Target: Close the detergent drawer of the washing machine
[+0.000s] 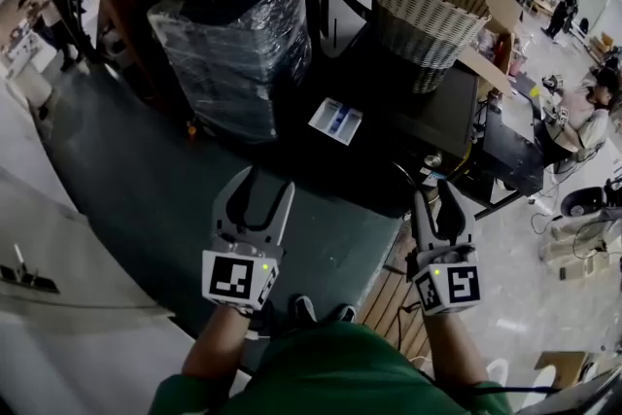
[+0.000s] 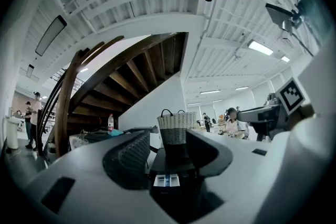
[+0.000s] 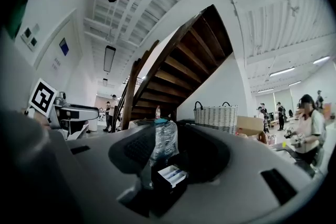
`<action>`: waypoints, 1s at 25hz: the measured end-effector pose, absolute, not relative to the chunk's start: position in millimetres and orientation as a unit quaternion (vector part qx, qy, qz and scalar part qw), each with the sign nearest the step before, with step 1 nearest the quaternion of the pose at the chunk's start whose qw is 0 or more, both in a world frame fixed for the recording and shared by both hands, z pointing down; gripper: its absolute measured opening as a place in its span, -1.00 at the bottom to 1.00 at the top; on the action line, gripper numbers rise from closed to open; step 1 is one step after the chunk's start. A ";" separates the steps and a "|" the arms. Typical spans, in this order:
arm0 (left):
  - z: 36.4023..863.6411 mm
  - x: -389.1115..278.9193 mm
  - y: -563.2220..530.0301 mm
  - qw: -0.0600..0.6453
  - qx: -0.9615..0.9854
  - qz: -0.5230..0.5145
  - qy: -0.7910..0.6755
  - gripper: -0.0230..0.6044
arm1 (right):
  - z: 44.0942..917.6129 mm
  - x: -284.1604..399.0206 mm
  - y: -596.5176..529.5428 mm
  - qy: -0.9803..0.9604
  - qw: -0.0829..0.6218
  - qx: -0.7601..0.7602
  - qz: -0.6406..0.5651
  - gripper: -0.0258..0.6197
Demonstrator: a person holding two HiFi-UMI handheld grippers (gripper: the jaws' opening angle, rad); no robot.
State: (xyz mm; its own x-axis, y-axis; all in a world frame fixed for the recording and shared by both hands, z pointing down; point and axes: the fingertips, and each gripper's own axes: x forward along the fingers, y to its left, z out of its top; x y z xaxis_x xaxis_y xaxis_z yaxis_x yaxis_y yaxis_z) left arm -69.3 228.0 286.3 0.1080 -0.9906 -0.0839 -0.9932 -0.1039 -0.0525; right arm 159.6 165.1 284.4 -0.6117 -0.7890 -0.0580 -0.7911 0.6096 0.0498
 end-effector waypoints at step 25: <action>355.2 -129.9 179.3 -0.017 -0.751 0.003 0.660 -0.20 | 306.6 94.9 111.4 0.895 -0.009 -0.444 0.034 -0.33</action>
